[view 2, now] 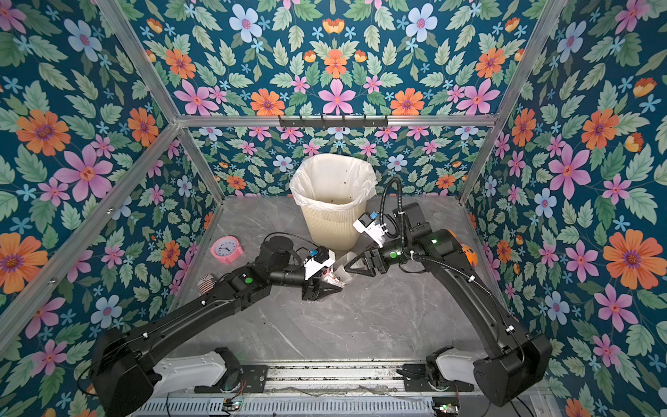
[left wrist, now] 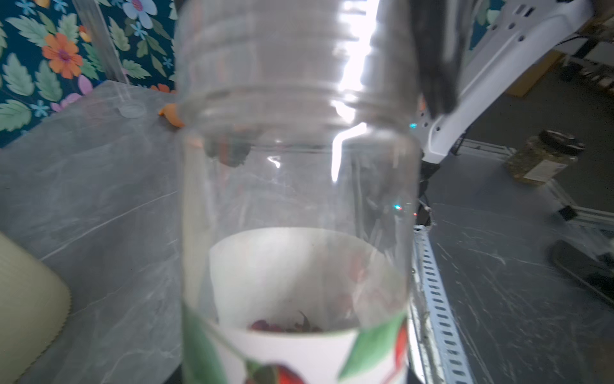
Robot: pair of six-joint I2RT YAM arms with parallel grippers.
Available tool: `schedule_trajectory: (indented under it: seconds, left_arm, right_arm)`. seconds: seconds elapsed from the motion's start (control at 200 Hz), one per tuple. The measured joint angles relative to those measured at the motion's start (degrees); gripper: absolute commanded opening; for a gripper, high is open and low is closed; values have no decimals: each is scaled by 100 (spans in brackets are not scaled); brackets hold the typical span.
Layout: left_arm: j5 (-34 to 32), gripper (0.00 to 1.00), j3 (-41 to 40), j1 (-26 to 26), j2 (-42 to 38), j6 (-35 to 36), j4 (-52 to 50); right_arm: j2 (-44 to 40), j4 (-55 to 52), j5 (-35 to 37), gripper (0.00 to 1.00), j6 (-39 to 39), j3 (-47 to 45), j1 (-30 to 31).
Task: Empty the moldy dried flower tea in the jars
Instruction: Unscrew the lid from the jar.
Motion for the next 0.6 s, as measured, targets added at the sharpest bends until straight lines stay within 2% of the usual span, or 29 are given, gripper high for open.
schedule_trajectory:
  seconds: [0.04, 0.1, 0.145, 0.21, 0.32, 0.6]
  left_arm:
    - [162, 55, 22, 0, 33, -24, -17]
    - [369, 55, 68, 4, 70, -42, -20]
    - [380, 55, 98, 2, 90, -44, -24]
    - [291, 55, 109, -7, 109, -39, -57]
    - [-52, 55, 101, 0, 101, -13, -103]
    - [-1609, 55, -192, -2, -9, 190, 164]
  right_arm:
    - [-57, 0, -68, 78, -116, -44, 0]
    - [-146, 35, -245, 94, -223, -83, 4]
    - [-205, 111, -321, 99, -214, -85, 7]
    - [-238, 317, -306, 99, -90, -74, -17]
    - [-92, 656, -173, 99, 590, 46, -214]
    - [450, 1121, 785, 97, 2389, 173, -310]
